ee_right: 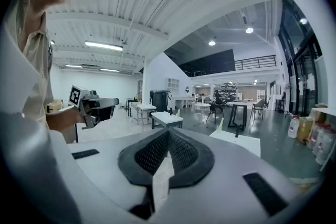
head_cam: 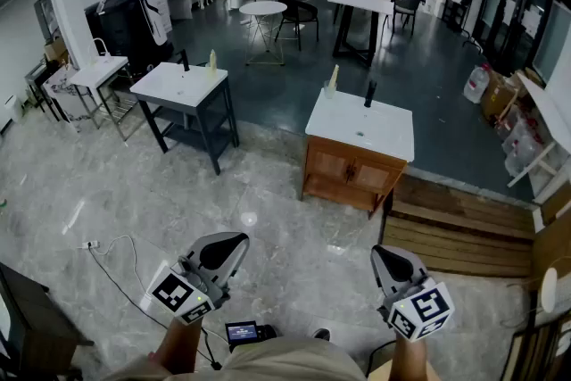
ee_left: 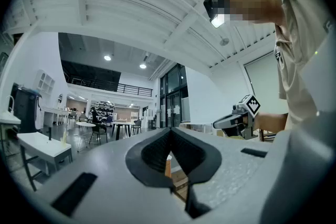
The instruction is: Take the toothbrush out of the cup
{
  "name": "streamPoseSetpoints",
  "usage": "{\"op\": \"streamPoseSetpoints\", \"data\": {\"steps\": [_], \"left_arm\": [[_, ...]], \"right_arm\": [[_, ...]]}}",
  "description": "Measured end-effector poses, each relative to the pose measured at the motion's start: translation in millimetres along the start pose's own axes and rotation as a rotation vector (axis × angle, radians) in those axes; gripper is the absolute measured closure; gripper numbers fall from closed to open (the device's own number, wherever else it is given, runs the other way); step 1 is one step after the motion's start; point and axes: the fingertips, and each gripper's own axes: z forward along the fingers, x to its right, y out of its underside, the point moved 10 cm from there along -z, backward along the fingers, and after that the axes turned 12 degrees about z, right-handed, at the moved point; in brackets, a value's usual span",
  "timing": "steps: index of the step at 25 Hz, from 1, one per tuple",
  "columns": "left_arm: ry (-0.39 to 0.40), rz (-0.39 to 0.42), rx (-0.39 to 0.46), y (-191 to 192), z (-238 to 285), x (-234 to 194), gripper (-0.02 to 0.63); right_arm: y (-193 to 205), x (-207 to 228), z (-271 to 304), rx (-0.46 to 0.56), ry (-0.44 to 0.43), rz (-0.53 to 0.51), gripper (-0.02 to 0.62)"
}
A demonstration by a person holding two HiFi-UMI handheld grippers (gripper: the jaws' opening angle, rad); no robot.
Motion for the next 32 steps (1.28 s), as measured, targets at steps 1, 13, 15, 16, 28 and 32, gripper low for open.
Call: {"op": "streamPoseSetpoints", "data": {"steps": [1, 13, 15, 16, 28, 32], "left_arm": [[0.001, -0.001, 0.002, 0.6, -1.8, -3.3, 0.600], [0.023, -0.016, 0.006, 12.9, -10.3, -36.3, 0.600], [0.023, -0.020, 0.009, 15.0, -10.5, -42.3, 0.600], [0.024, -0.022, 0.009, 16.3, -10.4, -44.7, 0.600], [0.034, -0.051, 0.009, 43.5, 7.4, -81.5, 0.600], [0.035, -0.055, -0.011, 54.4, 36.0, -96.4, 0.600]], "right_arm": [[-0.1, -2.6, 2.3, 0.000, 0.002, 0.001, 0.592], [-1.0, -19.8, 29.8, 0.014, 0.031, 0.041, 0.592], [-2.9, -19.4, 35.7, 0.031, 0.034, 0.060, 0.592], [-3.7, -18.9, 38.6, 0.039, 0.035, 0.065, 0.592], [-5.2, -3.7, 88.6, 0.037, 0.045, 0.071, 0.592], [-5.5, 27.7, 111.7, 0.030, 0.047, 0.087, 0.591]]}}
